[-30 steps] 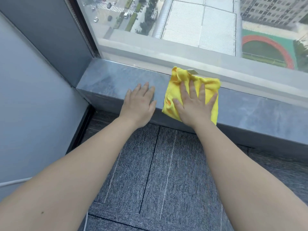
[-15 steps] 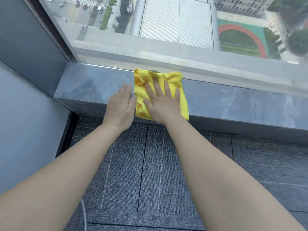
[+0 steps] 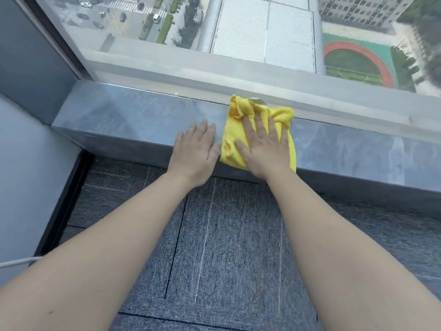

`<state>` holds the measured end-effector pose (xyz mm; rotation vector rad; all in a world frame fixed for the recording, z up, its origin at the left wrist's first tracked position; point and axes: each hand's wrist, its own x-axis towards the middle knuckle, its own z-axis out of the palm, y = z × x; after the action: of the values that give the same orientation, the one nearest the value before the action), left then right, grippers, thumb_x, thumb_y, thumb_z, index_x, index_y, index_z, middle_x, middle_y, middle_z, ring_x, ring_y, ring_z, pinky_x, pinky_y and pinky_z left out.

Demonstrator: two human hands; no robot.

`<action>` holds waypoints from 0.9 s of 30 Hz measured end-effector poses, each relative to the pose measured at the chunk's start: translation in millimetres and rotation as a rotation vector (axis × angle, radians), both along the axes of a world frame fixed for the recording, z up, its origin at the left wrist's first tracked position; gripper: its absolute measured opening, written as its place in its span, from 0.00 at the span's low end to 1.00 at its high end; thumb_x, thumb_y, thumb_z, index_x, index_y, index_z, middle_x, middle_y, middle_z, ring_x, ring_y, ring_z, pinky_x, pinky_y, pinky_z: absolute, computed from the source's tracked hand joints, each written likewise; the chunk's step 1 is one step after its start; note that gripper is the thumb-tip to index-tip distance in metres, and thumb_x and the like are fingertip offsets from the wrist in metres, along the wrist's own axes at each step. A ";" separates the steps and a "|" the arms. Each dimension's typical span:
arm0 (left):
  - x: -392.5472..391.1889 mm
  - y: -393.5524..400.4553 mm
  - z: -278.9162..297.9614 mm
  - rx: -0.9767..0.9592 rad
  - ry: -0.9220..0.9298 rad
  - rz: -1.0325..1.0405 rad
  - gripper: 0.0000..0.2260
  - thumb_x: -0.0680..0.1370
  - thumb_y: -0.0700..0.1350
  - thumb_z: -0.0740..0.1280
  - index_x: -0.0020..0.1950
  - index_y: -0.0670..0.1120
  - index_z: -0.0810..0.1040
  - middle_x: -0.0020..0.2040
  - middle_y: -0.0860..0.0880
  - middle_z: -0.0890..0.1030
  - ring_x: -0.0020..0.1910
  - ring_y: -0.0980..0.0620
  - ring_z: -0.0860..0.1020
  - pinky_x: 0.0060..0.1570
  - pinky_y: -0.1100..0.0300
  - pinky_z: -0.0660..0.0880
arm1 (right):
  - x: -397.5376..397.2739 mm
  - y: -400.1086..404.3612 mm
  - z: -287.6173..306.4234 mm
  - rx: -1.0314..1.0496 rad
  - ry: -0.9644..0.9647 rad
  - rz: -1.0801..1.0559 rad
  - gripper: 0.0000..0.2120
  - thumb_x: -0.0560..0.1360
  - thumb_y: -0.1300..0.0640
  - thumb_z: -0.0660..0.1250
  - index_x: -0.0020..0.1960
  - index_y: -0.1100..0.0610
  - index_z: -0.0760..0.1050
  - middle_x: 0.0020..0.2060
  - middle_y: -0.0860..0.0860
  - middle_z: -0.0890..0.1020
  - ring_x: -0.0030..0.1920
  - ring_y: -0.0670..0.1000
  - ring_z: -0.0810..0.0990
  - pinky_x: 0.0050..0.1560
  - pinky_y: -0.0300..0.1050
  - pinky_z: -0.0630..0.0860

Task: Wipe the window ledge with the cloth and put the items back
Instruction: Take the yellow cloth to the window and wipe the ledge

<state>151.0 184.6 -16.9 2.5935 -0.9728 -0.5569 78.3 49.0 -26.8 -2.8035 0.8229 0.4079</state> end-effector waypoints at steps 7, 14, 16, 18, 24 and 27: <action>-14.8 -12.5 -0.1 0.047 -0.011 0.017 0.23 0.81 0.50 0.48 0.75 0.46 0.53 0.78 0.47 0.51 0.77 0.46 0.48 0.75 0.49 0.44 | -34.5 -38.9 -0.8 -0.032 0.026 -0.328 0.29 0.79 0.42 0.43 0.76 0.50 0.41 0.77 0.50 0.41 0.77 0.56 0.38 0.73 0.60 0.37; -7.5 -5.1 -2.5 -0.029 0.020 0.066 0.22 0.81 0.48 0.49 0.75 0.45 0.55 0.78 0.46 0.54 0.77 0.48 0.50 0.76 0.53 0.47 | 5.7 -20.9 0.0 0.008 -0.002 -0.495 0.29 0.79 0.42 0.43 0.76 0.54 0.43 0.77 0.54 0.43 0.75 0.62 0.37 0.69 0.71 0.37; -8.8 -5.4 -3.6 -0.035 0.013 0.065 0.22 0.81 0.48 0.49 0.74 0.44 0.56 0.78 0.45 0.55 0.77 0.47 0.51 0.76 0.53 0.47 | 6.8 -15.0 -1.2 0.001 -0.020 -0.375 0.28 0.79 0.43 0.43 0.76 0.52 0.44 0.77 0.53 0.44 0.76 0.61 0.38 0.69 0.70 0.37; -14.1 -9.2 -3.0 -0.028 0.008 0.061 0.24 0.79 0.51 0.47 0.74 0.44 0.57 0.77 0.45 0.56 0.77 0.46 0.52 0.75 0.52 0.48 | 0.8 -11.4 -2.8 -0.002 -0.058 -0.187 0.27 0.79 0.43 0.43 0.76 0.48 0.45 0.77 0.50 0.44 0.76 0.58 0.38 0.70 0.69 0.37; -38.3 -38.3 -0.4 -0.075 0.012 0.055 0.31 0.73 0.54 0.44 0.74 0.43 0.58 0.77 0.44 0.57 0.77 0.45 0.53 0.76 0.51 0.49 | -22.2 -24.5 -2.2 0.022 -0.093 0.141 0.25 0.79 0.43 0.43 0.75 0.43 0.44 0.77 0.44 0.45 0.77 0.52 0.39 0.73 0.61 0.37; -50.0 -54.2 1.6 -0.059 0.012 0.044 0.32 0.72 0.54 0.44 0.74 0.43 0.57 0.77 0.44 0.57 0.77 0.46 0.53 0.76 0.51 0.49 | -37.0 -38.6 -3.3 0.026 -0.100 0.140 0.25 0.79 0.43 0.42 0.75 0.44 0.43 0.77 0.44 0.44 0.77 0.51 0.40 0.74 0.58 0.38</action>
<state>101.1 130.4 -15.3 2.5503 -0.9126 -0.5234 41.4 10.4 -30.0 -2.8401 0.5991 0.2941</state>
